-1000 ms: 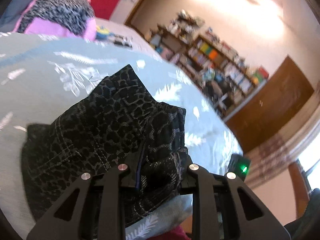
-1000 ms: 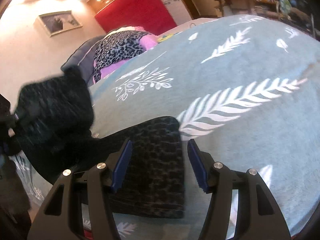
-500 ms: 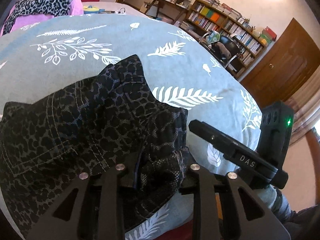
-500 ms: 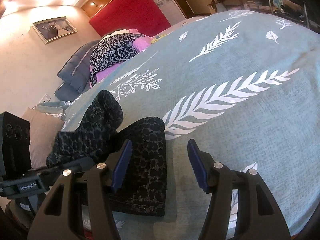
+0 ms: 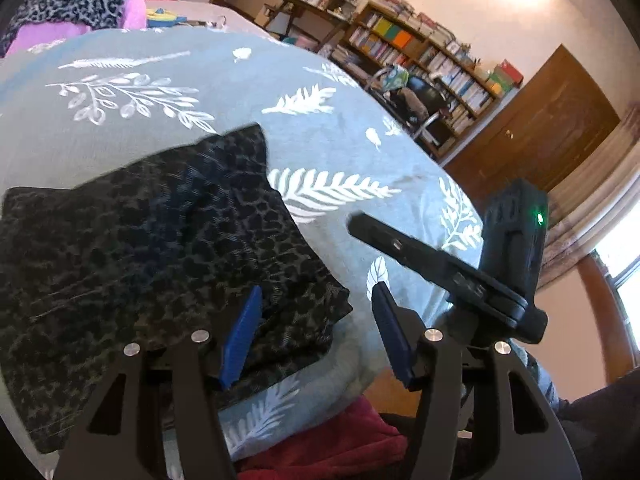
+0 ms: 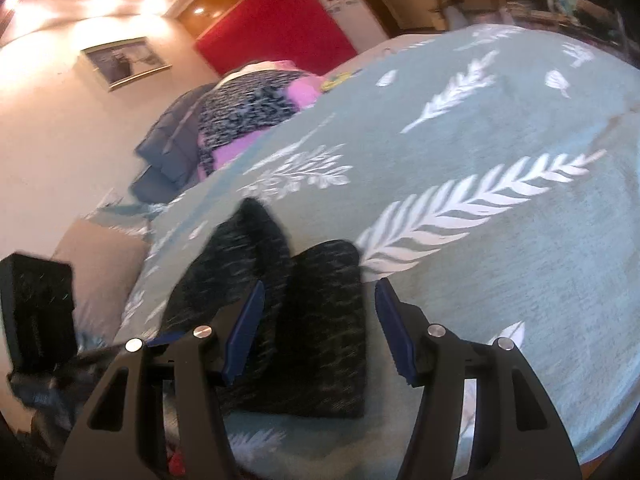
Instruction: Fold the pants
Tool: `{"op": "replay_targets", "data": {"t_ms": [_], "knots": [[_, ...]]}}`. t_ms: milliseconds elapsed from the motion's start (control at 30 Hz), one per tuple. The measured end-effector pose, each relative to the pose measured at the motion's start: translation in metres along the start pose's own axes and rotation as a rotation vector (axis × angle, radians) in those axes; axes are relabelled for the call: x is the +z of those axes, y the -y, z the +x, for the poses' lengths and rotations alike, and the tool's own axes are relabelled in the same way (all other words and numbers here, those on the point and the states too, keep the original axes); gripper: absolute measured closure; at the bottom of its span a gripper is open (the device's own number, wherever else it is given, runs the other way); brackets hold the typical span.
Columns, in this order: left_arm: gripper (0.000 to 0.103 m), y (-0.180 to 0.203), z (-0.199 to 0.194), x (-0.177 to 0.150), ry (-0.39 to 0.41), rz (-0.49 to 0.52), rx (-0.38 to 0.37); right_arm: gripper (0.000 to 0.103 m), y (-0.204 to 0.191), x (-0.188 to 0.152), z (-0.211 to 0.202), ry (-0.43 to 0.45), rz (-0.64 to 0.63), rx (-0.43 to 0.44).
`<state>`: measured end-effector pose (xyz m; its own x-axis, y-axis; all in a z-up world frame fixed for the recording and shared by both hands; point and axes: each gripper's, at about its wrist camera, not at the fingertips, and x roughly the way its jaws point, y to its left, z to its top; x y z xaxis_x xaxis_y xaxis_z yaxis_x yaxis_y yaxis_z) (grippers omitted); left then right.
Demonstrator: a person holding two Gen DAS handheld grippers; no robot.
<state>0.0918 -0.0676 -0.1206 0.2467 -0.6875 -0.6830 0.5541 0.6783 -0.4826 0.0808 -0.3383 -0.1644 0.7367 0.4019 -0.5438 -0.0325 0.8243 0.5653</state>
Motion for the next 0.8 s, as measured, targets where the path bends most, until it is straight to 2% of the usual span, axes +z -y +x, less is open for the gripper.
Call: {"op": "replay_targets", "data": {"t_ms": [67, 167, 333, 467, 567, 667, 800], "knots": [[0.045, -0.008, -0.013, -0.001, 0.03, -0.02, 0.017, 0.044, -0.013, -0.006, -0.006, -0.022, -0.069, 0.032], [0.045, -0.023, -0.023, -0.002, 0.056, -0.067, 0.043, 0.044, -0.028, -0.017, -0.007, -0.069, -0.159, 0.034], [0.045, -0.046, -0.033, -0.004, 0.077, -0.162, 0.052, 0.044, -0.041, -0.037, 0.008, -0.112, -0.278, -0.077], [0.045, -0.052, -0.041, -0.006, 0.092, -0.181, 0.069, 0.043, -0.023, -0.045, 0.028, -0.156, -0.258, -0.232], [0.045, -0.057, -0.044, -0.01, 0.09, -0.199, 0.078, 0.041, -0.012, -0.051, 0.032, -0.18, -0.22, -0.232], [0.045, -0.06, -0.045, -0.013, 0.094, -0.215, 0.077, 0.041, -0.019, -0.05, 0.028, -0.177, -0.254, -0.259], [0.041, -0.063, -0.05, -0.015, 0.111, -0.225, 0.088, 0.041, -0.027, -0.039, 0.012, -0.131, -0.244, -0.216]]}}
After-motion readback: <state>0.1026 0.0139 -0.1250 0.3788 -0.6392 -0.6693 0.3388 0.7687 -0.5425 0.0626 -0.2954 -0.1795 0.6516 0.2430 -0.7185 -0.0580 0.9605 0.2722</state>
